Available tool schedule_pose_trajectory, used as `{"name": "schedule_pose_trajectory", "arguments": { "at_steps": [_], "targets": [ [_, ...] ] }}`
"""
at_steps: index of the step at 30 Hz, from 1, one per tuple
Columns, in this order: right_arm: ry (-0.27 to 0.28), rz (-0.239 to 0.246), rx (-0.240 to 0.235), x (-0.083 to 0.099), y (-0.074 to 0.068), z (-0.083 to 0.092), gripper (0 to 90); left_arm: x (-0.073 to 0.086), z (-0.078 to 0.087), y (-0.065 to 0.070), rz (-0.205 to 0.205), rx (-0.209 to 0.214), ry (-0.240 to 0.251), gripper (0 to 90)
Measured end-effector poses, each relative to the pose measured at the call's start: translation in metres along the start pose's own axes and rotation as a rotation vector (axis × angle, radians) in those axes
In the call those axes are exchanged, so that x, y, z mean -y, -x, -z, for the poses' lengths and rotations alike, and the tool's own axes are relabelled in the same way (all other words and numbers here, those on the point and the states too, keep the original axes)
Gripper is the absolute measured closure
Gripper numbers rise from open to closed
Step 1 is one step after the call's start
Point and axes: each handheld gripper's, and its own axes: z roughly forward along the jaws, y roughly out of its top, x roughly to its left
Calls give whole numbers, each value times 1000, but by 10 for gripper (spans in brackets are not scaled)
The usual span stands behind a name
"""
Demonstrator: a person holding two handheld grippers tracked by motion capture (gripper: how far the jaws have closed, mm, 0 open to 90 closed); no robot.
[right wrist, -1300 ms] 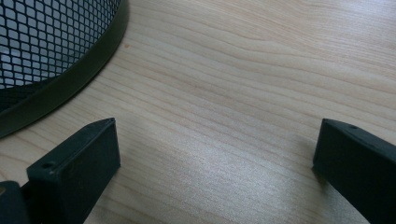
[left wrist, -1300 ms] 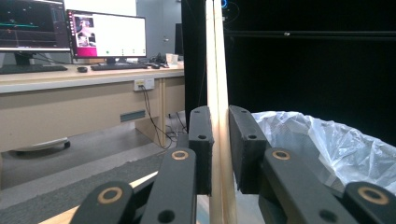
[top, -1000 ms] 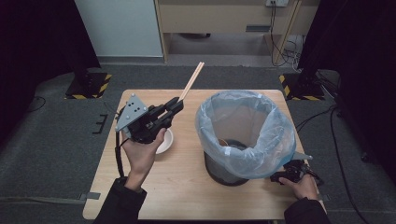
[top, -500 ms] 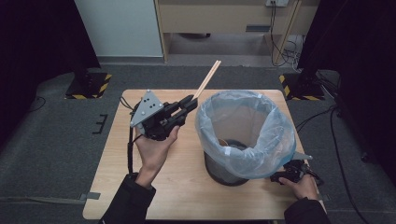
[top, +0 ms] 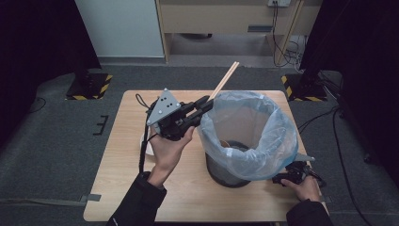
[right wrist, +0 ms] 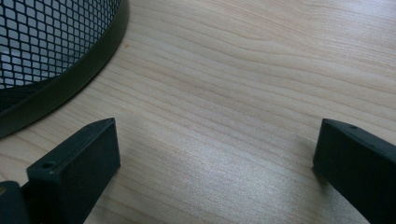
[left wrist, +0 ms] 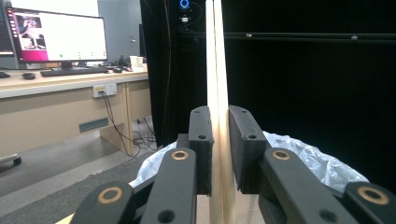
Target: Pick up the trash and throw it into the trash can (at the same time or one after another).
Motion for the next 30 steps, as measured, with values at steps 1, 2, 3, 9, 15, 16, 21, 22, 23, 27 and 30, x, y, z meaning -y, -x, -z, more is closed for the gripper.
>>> {"name": "schedule_pose_trajectory", "arguments": {
  "at_steps": [1,2,3,9,15,16,21,22,23,27,30],
  "targets": [
    [0,0,0,0,0,0,7,0,-1,1,-1,4,-1,796],
    [0,0,0,0,0,0,7,-1,-4,2,-1,8,-1,796],
    [0,0,0,0,0,0,7,-1,-5,3,-1,10,-2,797],
    [0,0,0,0,0,0,7,-5,-14,10,-10,27,-2,796],
    [0,0,0,0,0,0,7,-4,-23,14,-8,38,-6,796],
    [0,0,0,0,0,0,7,-4,-25,15,-5,40,-9,796],
    [0,0,0,0,0,0,7,-3,-35,17,-3,46,-21,796],
    [0,0,0,0,0,0,7,-3,-37,18,-2,48,-23,797],
    [0,0,0,0,0,0,7,-3,-39,18,-2,49,-26,796],
    [0,0,0,0,0,0,7,-2,-47,20,8,60,-36,797],
    [0,0,0,0,0,0,7,-1,-53,22,9,66,-46,796]
  ]
}}
